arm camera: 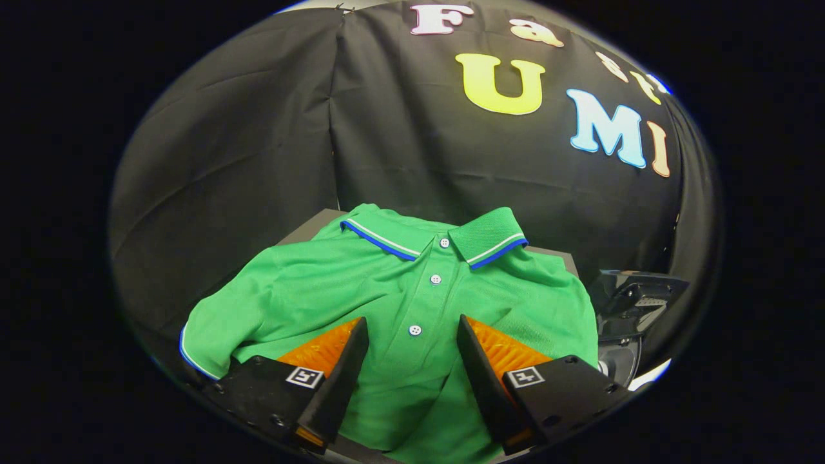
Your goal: Put the clothes into the washing machine and then close the washing machine lid.
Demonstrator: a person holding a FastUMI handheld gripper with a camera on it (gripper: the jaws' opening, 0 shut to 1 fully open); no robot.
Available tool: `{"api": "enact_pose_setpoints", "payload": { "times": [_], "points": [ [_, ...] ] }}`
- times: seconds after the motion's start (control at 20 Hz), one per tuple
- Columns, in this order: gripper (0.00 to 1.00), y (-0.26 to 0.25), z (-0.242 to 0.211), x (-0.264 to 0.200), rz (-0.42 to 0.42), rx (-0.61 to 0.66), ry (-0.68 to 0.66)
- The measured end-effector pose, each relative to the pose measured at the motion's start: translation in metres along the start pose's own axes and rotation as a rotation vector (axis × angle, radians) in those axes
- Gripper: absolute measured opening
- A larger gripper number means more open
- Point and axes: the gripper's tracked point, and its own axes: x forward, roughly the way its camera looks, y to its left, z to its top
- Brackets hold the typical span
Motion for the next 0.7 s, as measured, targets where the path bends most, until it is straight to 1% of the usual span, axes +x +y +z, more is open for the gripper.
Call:
{"api": "enact_pose_setpoints", "payload": {
  "times": [0.1, 0.25, 0.3, 0.4, 0.6, 0.7],
  "points": [
    [0.53, -0.004, -0.001, 0.0, -0.011, 0.02, -0.02],
    [0.18, -0.005, -0.002, -0.001, 0.016, 0.032, -0.017],
    [0.02, -0.004, 0.001, 0.001, 0.033, 0.024, -0.009],
    [0.02, -0.005, 0.004, -0.003, 0.048, 0.028, -0.014],
    [0.02, -0.004, 0.018, -0.016, 0.074, 0.111, -0.079],
    [0.02, -0.005, 0.026, -0.029, 0.071, 0.108, -0.106]
  ]
}}
